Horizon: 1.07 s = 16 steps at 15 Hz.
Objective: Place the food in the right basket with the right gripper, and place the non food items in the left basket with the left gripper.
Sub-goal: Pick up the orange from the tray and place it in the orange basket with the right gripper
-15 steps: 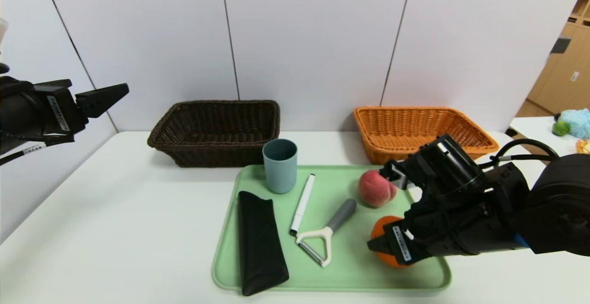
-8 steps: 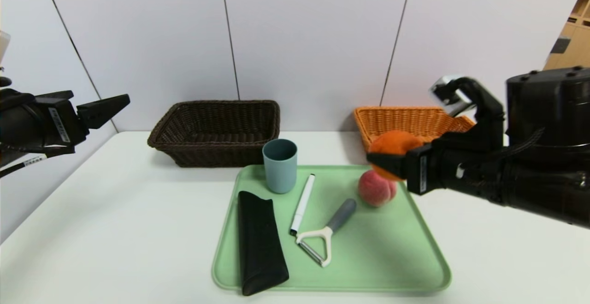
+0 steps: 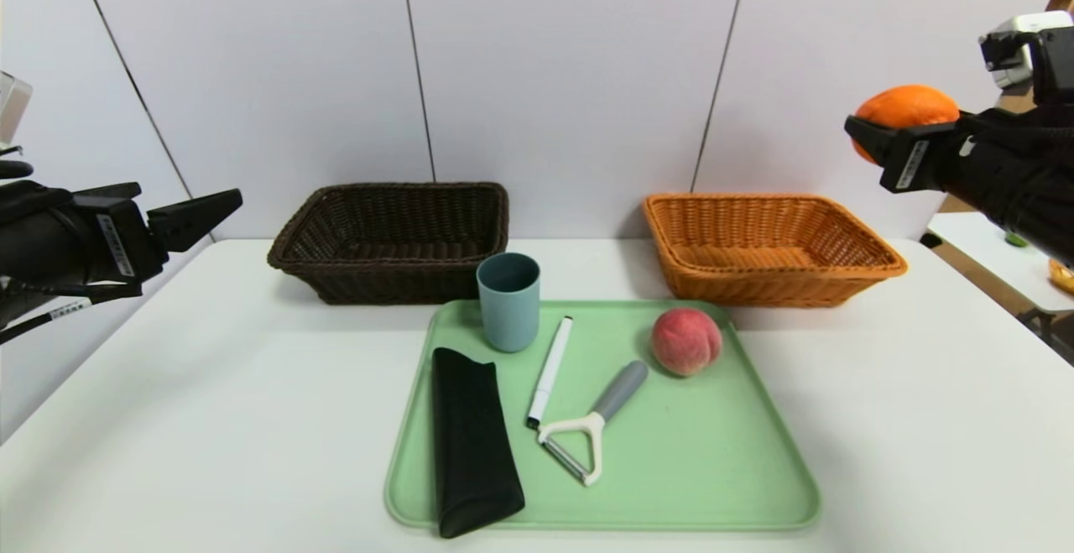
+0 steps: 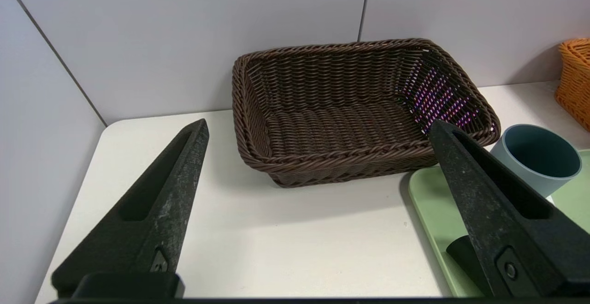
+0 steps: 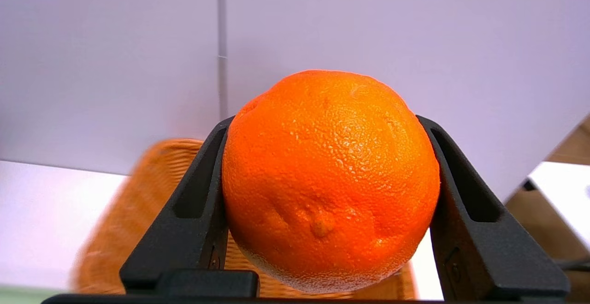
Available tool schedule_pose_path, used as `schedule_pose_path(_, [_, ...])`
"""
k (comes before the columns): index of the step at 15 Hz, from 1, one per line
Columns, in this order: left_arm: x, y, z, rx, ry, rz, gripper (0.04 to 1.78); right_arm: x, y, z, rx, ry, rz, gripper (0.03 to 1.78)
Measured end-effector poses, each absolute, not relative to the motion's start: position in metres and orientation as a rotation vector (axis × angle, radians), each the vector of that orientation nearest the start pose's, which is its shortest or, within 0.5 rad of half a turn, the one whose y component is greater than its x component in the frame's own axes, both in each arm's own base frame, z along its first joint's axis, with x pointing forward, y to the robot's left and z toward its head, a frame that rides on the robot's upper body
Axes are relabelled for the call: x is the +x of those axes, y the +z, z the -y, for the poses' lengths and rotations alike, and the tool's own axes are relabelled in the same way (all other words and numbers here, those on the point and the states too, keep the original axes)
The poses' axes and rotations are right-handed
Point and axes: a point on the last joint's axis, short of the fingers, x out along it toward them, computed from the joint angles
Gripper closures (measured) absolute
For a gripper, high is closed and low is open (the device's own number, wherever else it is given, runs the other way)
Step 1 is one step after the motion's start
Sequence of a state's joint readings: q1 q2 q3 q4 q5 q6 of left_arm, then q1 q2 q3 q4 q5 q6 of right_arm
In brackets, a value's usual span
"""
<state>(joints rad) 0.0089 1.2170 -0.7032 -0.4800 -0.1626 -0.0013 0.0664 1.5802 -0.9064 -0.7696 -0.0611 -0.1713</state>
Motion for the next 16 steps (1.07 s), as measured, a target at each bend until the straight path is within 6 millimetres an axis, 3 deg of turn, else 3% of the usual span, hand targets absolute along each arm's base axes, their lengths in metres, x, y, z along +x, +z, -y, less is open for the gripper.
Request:
schedule_pose_path(4, [0.187, 0.255, 0.002, -0.005, -0.155, -0.043, 0.13, 0.33, 0.252, -0.007, -0.195, -0.025, -0.077, 0.66])
schedule_pose_path(10, [0.184, 0.254, 0.003, -0.006, -0.16, -0.043, 0.13, 0.382, 0.277, -0.007, -0.205, -0.007, -0.293, 0.66])
schedule_pose_path(16, [0.184, 0.253, 0.003, -0.022, -0.162, -0.045, 0.13, 0.402, 0.244, -0.008, -0.135, 0.003, -0.621, 0.67])
